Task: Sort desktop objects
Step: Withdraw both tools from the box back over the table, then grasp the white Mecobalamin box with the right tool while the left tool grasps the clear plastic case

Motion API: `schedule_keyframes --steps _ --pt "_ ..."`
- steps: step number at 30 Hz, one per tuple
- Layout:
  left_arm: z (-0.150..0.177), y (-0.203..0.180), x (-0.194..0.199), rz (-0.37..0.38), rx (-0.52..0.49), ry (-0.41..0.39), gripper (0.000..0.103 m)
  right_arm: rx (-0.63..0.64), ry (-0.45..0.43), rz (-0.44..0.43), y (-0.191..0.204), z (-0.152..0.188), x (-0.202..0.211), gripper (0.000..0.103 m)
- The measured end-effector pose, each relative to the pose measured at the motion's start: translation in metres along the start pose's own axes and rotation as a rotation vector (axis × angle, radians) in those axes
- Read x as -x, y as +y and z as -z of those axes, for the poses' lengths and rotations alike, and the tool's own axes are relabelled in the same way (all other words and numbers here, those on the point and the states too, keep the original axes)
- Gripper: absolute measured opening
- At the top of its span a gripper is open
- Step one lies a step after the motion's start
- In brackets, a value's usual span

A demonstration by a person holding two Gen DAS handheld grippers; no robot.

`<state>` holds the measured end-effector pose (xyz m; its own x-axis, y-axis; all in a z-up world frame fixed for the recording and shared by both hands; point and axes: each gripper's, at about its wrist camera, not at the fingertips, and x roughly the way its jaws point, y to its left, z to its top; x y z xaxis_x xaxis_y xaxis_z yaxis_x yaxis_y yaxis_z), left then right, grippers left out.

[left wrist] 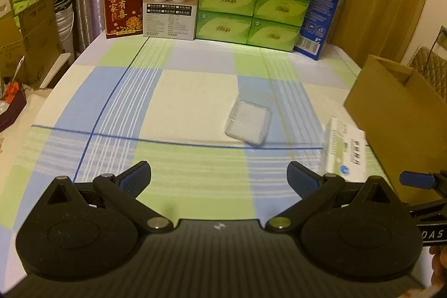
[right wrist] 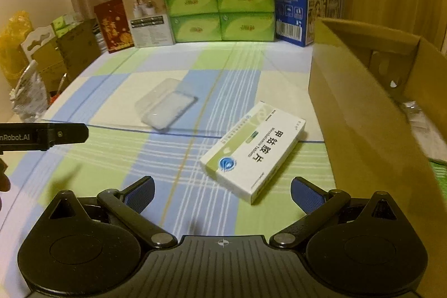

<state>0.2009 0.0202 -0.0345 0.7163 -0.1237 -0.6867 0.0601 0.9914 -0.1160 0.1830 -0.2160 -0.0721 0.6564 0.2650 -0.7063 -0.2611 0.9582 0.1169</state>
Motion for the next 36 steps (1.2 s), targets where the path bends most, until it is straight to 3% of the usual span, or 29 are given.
schedule_keyframes --steps 7,12,20,28,30,36 --pt "-0.009 0.003 -0.037 0.032 0.015 -0.003 0.102 -0.05 0.009 0.008 -0.013 -0.011 -0.037 0.101" --pt "-0.015 -0.006 -0.056 0.051 -0.031 -0.014 0.102 -0.078 0.03 0.044 -0.019 -0.017 -0.057 0.101" --pt "-0.012 -0.007 -0.073 0.029 -0.069 -0.009 0.102 -0.061 0.04 0.117 -0.016 -0.025 -0.078 0.1" --pt "-0.009 -0.006 -0.077 0.047 -0.055 -0.012 0.102 -0.01 0.038 0.096 -0.012 -0.021 -0.088 0.081" --pt "-0.009 -0.006 -0.078 0.051 -0.053 -0.013 0.102 0.01 0.031 0.09 -0.011 -0.022 -0.088 0.071" --pt "-0.01 -0.003 -0.087 0.058 -0.055 -0.033 0.101 0.057 0.004 0.06 -0.008 -0.03 -0.093 0.068"
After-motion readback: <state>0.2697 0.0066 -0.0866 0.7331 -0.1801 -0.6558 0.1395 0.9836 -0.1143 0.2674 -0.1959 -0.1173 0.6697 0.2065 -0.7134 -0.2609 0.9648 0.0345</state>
